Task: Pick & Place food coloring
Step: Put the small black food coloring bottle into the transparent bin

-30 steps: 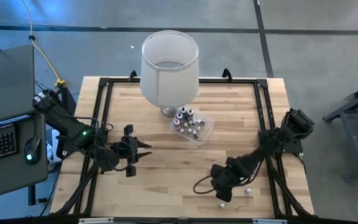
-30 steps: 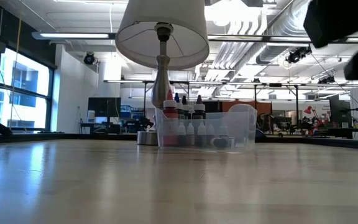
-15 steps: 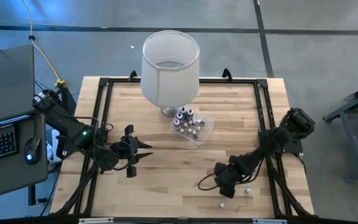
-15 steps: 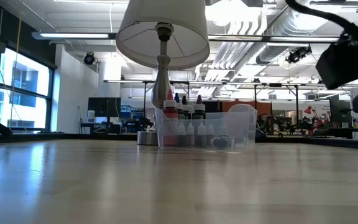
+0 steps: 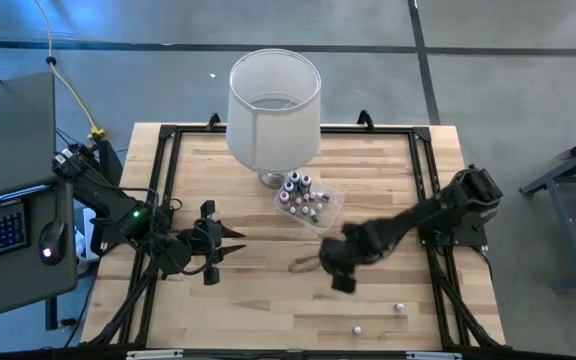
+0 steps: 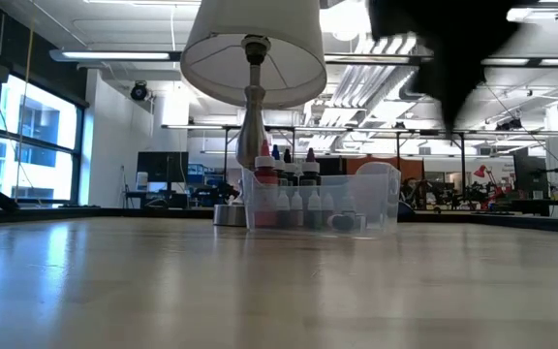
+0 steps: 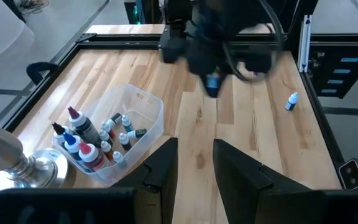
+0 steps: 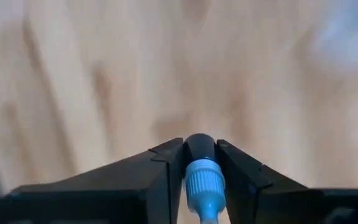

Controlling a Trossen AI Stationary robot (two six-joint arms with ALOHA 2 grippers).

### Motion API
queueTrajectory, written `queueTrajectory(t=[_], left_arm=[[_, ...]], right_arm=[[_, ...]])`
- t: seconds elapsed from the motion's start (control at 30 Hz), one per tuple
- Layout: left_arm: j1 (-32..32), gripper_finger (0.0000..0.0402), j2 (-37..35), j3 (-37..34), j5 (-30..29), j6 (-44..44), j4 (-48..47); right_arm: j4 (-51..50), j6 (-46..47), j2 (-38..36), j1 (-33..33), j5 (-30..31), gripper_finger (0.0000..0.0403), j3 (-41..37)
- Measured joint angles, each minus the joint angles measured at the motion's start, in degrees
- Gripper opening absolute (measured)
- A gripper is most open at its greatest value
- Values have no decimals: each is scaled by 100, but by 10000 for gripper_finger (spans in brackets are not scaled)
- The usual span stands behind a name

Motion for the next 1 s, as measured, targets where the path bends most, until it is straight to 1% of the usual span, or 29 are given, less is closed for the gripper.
queueTrajectory(t=[0.07, 0.13, 0.27, 0.37, 0.5, 0.63, 0.7, 0.8, 0.87, 1.0], left_arm=[[1, 99, 0, 0, 0, 23, -4], [2, 99, 0, 0, 18, 24, -18], [0, 99, 0, 0, 185, 22, -21], [2, 99, 0, 0, 389, 23, -23], [1, 99, 0, 0, 600, 23, -120], [0, 99, 0, -2, 603, 21, -277], [2, 99, 0, -2, 575, 21, -349], [2, 99, 0, 0, 573, 22, -365], [1, 99, 0, -2, 568, 21, -365], [0, 99, 0, -2, 451, 21, -363]], right_arm=[[-178, -701, -4, -330, 531, 90, 450], [-267, -1221, -2, -713, 778, 87, 724], [-214, -1754, 7, -1554, 714, 66, 795], [-237, -2038, 7, -2115, 649, 65, 583], [257, -2509, 17, -2658, 131, 78, 95], [900, -2536, 21, -2981, -427, 75, -509], [1032, -2555, 21, -3052, -592, 70, -737], [1174, -2827, 14, -3083, -765, 71, -1034], [1345, -2853, -4, -3085, -758, 83, -1201], [1639, -3053, 22, -3087, -667, 120, -1402]])
